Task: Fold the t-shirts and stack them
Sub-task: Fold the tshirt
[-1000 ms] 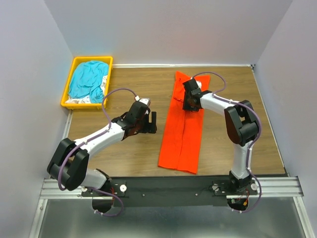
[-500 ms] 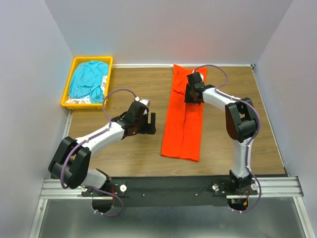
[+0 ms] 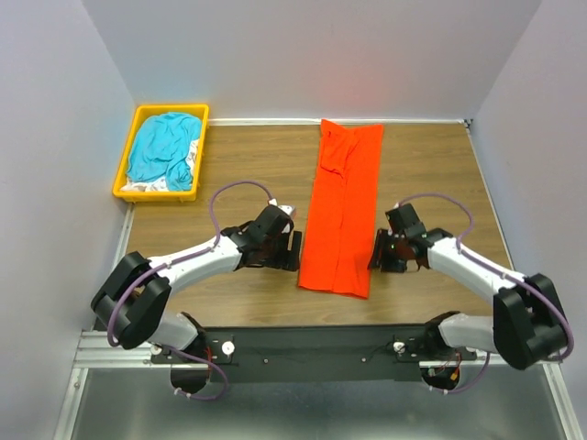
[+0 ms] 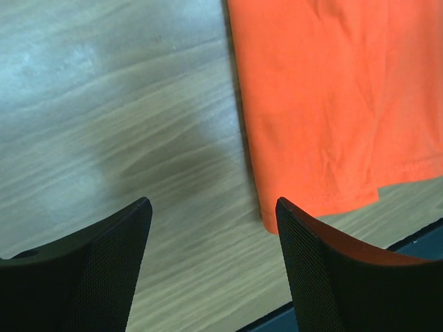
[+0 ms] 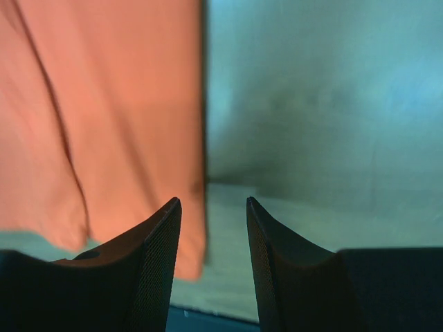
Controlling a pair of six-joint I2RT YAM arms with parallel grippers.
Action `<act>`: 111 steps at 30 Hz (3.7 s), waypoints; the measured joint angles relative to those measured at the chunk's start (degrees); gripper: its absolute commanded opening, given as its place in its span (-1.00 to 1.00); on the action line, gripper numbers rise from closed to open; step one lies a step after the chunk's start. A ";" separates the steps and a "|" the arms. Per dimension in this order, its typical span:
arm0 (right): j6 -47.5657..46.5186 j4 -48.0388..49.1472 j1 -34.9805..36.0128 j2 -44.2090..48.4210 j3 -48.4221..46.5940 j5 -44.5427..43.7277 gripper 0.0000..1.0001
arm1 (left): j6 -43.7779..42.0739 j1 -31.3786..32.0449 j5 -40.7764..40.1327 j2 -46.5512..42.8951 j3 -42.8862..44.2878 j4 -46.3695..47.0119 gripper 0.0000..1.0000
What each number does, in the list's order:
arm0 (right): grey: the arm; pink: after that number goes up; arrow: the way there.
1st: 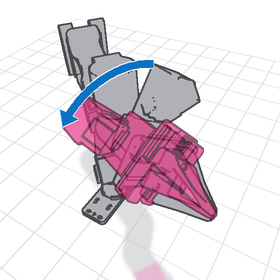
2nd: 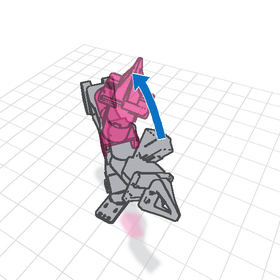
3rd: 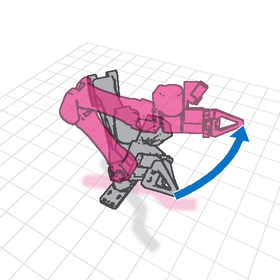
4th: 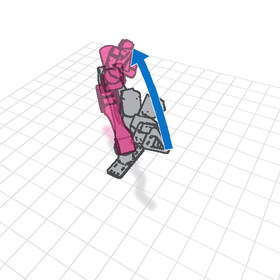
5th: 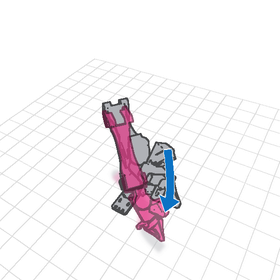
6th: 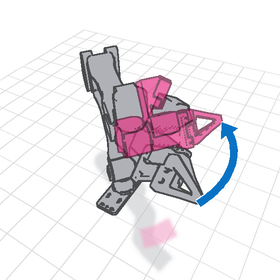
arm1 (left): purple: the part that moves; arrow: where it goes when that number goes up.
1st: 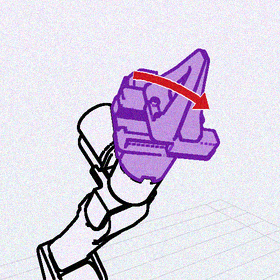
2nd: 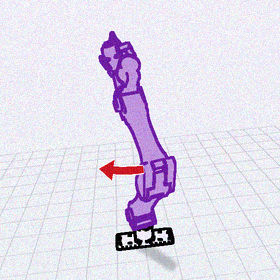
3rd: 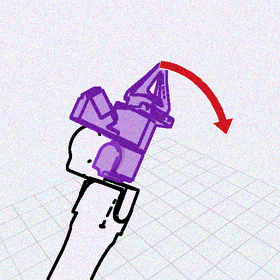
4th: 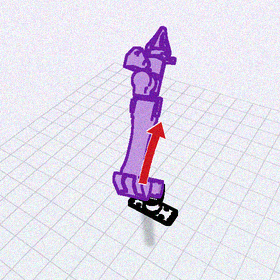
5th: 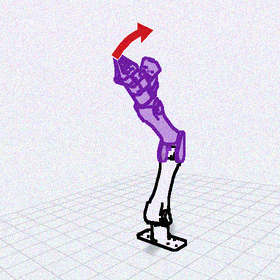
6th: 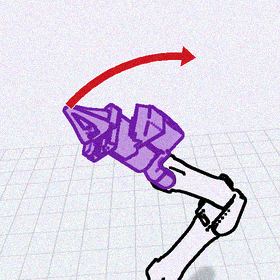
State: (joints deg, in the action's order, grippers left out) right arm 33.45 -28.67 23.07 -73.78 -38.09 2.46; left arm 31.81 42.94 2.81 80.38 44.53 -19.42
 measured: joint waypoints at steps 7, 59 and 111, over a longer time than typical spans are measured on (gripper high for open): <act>5.64 -0.92 0.94 9.57 10.19 7.61 0.00 | 1.70 2.58 0.28 2.38 -0.02 -0.09 0.54; 13.42 -0.74 8.50 8.33 11.26 6.64 -0.99 | 1.77 10.10 -1.55 12.55 8.48 -7.19 -0.04; 1.18 -8.90 5.75 -11.50 -24.28 -14.25 -0.99 | -4.68 -2.58 -6.14 21.64 33.40 -10.25 -1.00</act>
State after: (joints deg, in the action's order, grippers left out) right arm 34.63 -37.56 28.82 -85.27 -62.37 -11.79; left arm 27.14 40.36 -3.33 102.02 77.93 -29.67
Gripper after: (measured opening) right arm 0.012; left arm 0.010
